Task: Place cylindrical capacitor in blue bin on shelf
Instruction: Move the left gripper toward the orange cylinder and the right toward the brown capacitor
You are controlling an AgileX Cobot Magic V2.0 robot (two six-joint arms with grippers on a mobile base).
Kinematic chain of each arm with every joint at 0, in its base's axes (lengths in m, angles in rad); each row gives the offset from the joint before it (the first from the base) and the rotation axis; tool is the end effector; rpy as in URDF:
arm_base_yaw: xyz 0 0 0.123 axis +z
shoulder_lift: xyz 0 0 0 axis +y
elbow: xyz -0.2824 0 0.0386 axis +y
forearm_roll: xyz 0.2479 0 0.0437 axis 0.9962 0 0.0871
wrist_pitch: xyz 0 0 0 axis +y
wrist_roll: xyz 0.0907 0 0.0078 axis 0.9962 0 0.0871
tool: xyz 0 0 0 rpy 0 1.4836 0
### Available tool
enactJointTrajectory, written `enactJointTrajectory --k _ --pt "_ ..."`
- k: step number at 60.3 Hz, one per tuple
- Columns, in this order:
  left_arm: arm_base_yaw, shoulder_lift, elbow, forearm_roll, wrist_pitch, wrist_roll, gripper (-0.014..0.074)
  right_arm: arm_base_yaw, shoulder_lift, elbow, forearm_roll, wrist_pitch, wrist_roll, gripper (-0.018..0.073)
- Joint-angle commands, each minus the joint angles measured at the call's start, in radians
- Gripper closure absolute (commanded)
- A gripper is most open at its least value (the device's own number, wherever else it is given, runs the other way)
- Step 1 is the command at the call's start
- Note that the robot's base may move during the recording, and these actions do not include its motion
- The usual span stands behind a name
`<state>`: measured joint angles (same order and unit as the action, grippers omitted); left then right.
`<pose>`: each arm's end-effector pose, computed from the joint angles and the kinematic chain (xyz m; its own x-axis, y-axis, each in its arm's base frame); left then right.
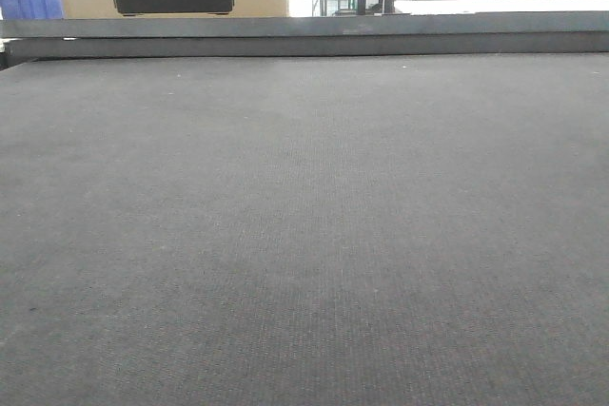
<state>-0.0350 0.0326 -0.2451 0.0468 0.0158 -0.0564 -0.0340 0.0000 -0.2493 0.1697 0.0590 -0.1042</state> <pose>0.0395 -0.0013 0.2912 0.2796 -0.0194 -0.9599 0.0370 0.9993 -0.0094 0.0346 -0.0002 0.2900 0.2756 0.0558 -0.9596 0.0065 0.9982 0.0599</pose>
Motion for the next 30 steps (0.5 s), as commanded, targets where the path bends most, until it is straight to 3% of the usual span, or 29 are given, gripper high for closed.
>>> enactJointTrajectory --k 1,5,10,17,24,30 --pt "0.0 0.059 -0.108 0.011 0.101 -0.007 0.0707 -0.003 0.022 -0.115 0.005 0.062 -0.001 0.0638" --pt "0.0 0.115 -0.176 0.011 0.161 -0.007 0.0704 -0.003 0.066 -0.189 0.005 0.082 -0.001 0.0496" --pt "0.0 0.19 -0.245 0.011 0.192 -0.007 0.0645 -0.003 0.138 -0.258 0.005 0.084 -0.001 0.0227" --pt "-0.01 0.285 -0.304 0.011 0.192 -0.007 0.0456 -0.003 0.252 -0.323 0.005 0.087 -0.001 0.001" --pt "-0.036 0.36 -0.319 0.011 0.19 -0.007 0.019 -0.003 0.367 -0.361 -0.002 0.093 -0.001 -0.0009" --pt "-0.058 0.409 -0.319 0.006 0.197 -0.007 0.0024 -0.003 0.476 -0.368 -0.011 0.089 -0.001 -0.0009"
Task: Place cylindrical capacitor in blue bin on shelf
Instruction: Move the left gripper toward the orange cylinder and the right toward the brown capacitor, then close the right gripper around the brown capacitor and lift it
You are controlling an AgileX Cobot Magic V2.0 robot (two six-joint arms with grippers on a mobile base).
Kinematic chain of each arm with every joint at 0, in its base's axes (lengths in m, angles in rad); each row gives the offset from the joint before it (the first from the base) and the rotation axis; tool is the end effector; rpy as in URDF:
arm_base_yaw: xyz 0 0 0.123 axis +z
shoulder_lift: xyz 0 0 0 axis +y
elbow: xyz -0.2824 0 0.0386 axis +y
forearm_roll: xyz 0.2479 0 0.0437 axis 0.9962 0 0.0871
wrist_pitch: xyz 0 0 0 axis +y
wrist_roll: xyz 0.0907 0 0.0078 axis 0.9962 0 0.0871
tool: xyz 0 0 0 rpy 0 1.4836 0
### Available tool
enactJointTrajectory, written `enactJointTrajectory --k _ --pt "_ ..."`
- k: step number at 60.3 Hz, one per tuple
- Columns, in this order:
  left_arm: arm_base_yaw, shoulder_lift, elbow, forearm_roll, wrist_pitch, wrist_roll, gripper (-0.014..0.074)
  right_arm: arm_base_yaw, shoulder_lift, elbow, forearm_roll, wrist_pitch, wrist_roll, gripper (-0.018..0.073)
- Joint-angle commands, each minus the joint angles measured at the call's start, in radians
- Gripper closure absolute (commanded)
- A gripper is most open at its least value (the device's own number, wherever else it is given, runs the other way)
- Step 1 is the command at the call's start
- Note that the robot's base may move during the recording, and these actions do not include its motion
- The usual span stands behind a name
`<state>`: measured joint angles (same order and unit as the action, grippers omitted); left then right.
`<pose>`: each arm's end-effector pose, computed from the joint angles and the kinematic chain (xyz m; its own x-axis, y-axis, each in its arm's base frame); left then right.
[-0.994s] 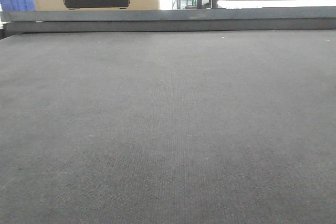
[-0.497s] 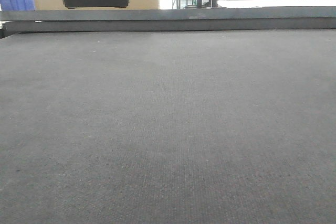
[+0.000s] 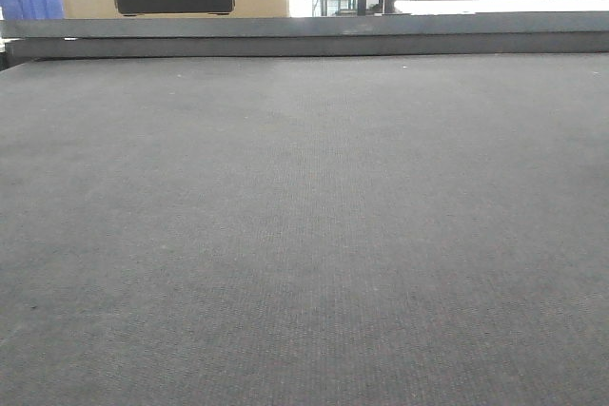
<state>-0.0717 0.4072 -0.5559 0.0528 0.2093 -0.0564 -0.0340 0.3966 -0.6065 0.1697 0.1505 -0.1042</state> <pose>0.0855 -0.0051 0.3525 0.0265 -0.0067 -0.9996 0.0608 0.9981 -0.0050 0.0778 -0.0003 0.3754 0.1484 0.0585 -0.9872 -0.0005 0.9983 0.0591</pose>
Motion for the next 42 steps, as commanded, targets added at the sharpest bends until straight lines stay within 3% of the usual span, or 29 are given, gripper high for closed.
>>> enactJointTrajectory --k 1,18,34,42 --pt "-0.028 0.041 -0.009 0.0 0.005 -0.007 -0.0002 -0.003 0.103 -0.011 -0.011 -0.004 -0.001 -0.0009" --pt "-0.074 0.059 -0.009 0.0 0.005 -0.007 -0.0005 -0.009 0.441 -0.009 -0.017 -0.12 -0.001 -0.0009" --pt "-0.074 0.056 -0.009 -0.006 0.007 -0.007 -0.0004 -0.121 0.752 -0.009 -0.017 -0.261 -0.001 -0.0009" --pt "-0.074 0.056 -0.009 -0.012 0.007 -0.007 -0.0004 -0.133 0.892 -0.009 -0.02 -0.375 -0.001 -0.0009"
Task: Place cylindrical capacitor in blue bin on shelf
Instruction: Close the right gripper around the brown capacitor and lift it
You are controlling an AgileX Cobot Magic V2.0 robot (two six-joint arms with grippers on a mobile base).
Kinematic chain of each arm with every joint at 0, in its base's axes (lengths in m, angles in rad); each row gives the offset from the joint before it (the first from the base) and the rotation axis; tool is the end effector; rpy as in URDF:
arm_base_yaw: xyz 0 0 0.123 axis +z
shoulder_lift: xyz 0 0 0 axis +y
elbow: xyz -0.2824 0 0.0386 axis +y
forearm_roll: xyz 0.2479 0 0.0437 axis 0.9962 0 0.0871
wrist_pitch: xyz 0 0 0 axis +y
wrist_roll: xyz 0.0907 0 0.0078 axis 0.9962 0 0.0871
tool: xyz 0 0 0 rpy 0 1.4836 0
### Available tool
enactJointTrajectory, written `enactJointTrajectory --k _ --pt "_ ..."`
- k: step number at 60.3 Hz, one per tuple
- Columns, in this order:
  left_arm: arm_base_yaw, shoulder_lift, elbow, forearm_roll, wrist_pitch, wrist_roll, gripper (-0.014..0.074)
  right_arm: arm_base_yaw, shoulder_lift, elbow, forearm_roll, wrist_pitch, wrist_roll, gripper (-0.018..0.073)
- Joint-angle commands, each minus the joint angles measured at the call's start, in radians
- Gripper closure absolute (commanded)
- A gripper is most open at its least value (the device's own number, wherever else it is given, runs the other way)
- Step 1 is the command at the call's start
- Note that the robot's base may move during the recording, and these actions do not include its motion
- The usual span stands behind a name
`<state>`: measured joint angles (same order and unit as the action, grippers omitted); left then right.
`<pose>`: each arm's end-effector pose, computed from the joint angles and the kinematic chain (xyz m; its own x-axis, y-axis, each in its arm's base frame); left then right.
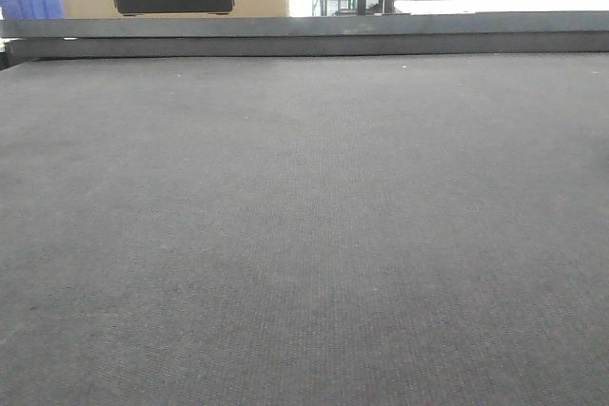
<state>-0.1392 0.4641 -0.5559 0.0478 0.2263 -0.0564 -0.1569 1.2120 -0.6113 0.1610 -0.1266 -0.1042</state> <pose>0.0977 -0.0127 0.3458 -0.0478 -0.0032 -0.9988 0.1277 0.9918 -0.0093 0.2470 -0.0409 0.2623 -0.3639 0.1138 -0.9245 0.1952 0.9798 0.0437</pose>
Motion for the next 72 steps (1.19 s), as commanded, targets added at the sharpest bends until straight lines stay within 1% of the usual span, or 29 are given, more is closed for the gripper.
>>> enactJointTrajectory --k 1,5,8,10,15,26,41,45,55,67,70,72 --pt "-0.007 -0.001 -0.009 -0.007 -0.01 -0.007 -0.0004 -0.01 0.092 -0.004 -0.013 -0.123 -0.001 -0.0009" --pt "-0.007 -0.001 -0.009 -0.007 -0.01 -0.007 -0.0004 -0.01 0.16 -0.004 -0.04 -0.203 -0.001 -0.0009" --pt "-0.007 -0.001 -0.009 -0.007 -0.01 -0.007 -0.0004 -0.01 0.212 -0.004 -0.088 -0.291 -0.001 -0.0009" --pt "-0.007 -0.001 -0.009 -0.007 -0.01 -0.007 -0.0004 -0.01 0.247 -0.004 -0.109 -0.324 -0.001 -0.0009" --pt "-0.007 -0.001 -0.009 -0.007 -0.01 -0.007 -0.0004 -0.01 0.322 -0.004 -0.137 -0.465 -0.001 -0.0009" --pt "-0.007 -0.001 -0.009 -0.007 -0.01 -0.007 -0.0004 -0.01 0.477 -0.004 -0.138 -0.702 -0.001 -0.0009" --pt "-0.007 -0.001 -0.009 -0.007 0.007 -0.007 -0.0004 -0.01 0.657 -0.007 -0.132 -0.886 -0.001 -0.0009" --pt "-0.007 -0.001 -0.009 -0.007 0.023 -0.007 -0.0004 -0.01 0.698 -0.013 -0.132 -0.921 -0.001 -0.0009" --pt "-0.007 -0.001 -0.009 -0.01 0.064 -0.007 -0.0004 -0.01 0.773 -0.054 -0.132 -0.937 -0.001 -0.0009" --pt "-0.007 -0.001 -0.009 -0.01 0.074 -0.007 -0.0004 -0.01 0.807 -0.095 -0.127 -0.937 -0.001 -0.0009" --pt "-0.007 -0.001 -0.009 -0.01 0.074 -0.007 -0.0004 -0.01 0.807 -0.097 -0.127 -0.937 -0.001 0.0007" --pt "-0.007 -0.001 -0.009 -0.01 0.074 -0.007 -0.0004 -0.01 0.807 -0.097 -0.122 -0.937 -0.001 0.0041"
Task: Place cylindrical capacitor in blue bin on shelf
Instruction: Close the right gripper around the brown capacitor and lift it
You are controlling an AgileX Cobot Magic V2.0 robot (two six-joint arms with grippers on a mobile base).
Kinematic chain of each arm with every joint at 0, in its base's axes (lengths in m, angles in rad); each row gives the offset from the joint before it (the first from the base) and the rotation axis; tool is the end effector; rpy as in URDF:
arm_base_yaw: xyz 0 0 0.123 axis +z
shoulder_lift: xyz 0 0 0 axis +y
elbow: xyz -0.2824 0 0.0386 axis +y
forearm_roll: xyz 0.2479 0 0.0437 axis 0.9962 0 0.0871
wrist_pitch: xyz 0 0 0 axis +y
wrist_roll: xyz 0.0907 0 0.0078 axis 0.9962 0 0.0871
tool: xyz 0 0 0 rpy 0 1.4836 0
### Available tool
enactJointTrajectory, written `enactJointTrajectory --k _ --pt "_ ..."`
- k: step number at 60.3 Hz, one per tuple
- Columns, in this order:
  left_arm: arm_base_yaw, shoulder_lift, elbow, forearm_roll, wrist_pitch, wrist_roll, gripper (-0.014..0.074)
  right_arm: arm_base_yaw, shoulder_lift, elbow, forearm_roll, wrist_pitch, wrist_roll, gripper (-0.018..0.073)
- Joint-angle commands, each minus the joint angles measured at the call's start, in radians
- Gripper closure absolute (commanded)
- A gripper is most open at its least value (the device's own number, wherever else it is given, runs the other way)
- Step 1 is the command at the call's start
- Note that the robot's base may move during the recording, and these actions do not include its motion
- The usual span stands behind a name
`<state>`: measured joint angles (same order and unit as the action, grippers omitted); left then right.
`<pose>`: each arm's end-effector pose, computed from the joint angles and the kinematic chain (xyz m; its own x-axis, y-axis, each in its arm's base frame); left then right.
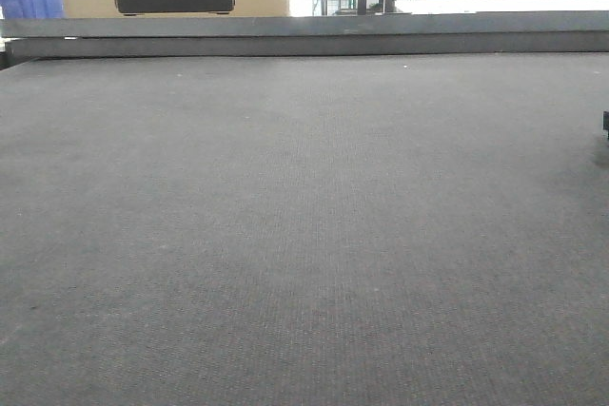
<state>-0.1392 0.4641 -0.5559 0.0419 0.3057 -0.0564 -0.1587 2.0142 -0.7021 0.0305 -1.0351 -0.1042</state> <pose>0.0971 -0.0124 0.3386 -0.1270 0.0012 -0.9919 0.1243 0.9921 -0.0147 0.3462 -0.0578 0.1157 -0.2020 -0.0573 -0.9777 0.1662 0.9818 -0.0919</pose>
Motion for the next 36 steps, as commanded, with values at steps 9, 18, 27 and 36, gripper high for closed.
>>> enactJointTrajectory --k 9,18,27,36 --pt "-0.007 -0.001 -0.009 -0.004 -0.006 -0.007 -0.0004 -0.008 0.004 -0.006 0.025 -0.018 -0.001 0.0285" --pt "-0.007 -0.001 -0.009 -0.004 -0.006 -0.007 -0.0004 -0.008 0.004 -0.006 0.027 0.032 -0.001 0.0578" --pt "-0.007 -0.001 -0.009 -0.004 -0.006 -0.007 -0.0004 -0.008 0.004 -0.006 0.027 0.063 -0.001 0.0727" --pt "-0.007 -0.001 -0.009 -0.004 -0.006 -0.007 -0.0004 -0.008 -0.056 -0.004 0.027 0.052 -0.001 0.0721"
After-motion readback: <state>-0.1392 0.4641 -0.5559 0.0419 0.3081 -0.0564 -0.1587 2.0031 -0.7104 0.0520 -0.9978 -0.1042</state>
